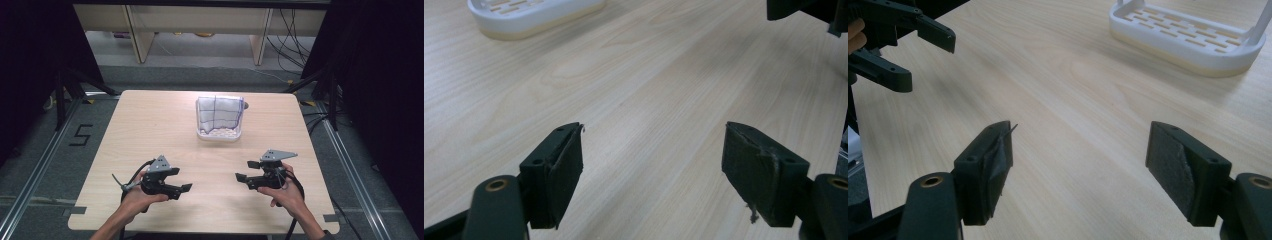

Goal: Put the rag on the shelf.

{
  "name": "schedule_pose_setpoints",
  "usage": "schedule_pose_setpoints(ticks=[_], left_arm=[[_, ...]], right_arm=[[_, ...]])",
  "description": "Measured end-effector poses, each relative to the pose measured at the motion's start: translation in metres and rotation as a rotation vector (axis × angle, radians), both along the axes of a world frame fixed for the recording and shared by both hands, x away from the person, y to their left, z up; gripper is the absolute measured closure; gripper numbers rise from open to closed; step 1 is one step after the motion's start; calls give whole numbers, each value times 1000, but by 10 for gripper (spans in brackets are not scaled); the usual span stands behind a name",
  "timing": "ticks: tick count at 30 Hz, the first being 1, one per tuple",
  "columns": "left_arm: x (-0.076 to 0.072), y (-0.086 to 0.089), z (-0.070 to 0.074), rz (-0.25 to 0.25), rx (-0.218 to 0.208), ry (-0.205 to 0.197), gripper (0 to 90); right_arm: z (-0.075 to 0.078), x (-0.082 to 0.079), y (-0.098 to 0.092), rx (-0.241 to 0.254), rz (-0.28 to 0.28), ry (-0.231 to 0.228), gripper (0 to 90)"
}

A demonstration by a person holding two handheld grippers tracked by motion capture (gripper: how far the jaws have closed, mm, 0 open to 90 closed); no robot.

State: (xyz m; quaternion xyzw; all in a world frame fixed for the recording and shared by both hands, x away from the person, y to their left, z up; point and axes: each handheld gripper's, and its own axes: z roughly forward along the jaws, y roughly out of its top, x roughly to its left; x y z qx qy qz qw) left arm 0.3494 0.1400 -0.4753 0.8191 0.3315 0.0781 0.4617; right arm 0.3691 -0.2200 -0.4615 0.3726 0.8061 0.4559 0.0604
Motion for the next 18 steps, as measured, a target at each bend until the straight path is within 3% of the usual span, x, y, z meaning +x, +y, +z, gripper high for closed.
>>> schedule_pose_setpoints(ticks=[2, 5, 6, 7, 8, 10, 11, 12, 14, 15, 17, 18], left_arm=[[-2, 0, -2, -1, 8, -1, 240], [-5, -1, -3, 4, 4, -6, 239], [-6, -1, -4, -1, 3, -5, 239], [-7, -2, -4, -3, 1, -6, 239], [-8, -2, -4, -4, 0, -1, 238], [-10, -3, -5, -13, 8, 1, 238], [-11, -4, -6, -8, 9, -2, 239], [-12, -5, -8, -14, 8, -1, 238], [-14, -6, -9, -22, 12, 4, 239], [-16, -6, -10, -24, 16, 5, 238], [-18, -6, -12, -31, 19, 6, 239], [-19, -6, -13, -28, 19, 10, 238]], right_arm=[[-3, -2, 0, 1, 3, -1, 267], [-6, -6, -1, 19, 5, 37, 251], [-8, -4, -2, 26, 27, 22, 251], [-9, -7, -1, 26, 11, 38, 251], [-9, -7, -3, 1, 9, 16, 251], [-10, -9, -4, -2, 8, 16, 251], [-11, -12, -3, 14, 1, 43, 251], [-11, -12, -6, -2, 23, 27, 251], [-12, -18, -4, 8, 3, 41, 251], [-12, -18, -6, -7, 18, 19, 251], [-11, -23, -5, -5, 3, 36, 251], [-12, -24, -5, 0, 11, 24, 251]])
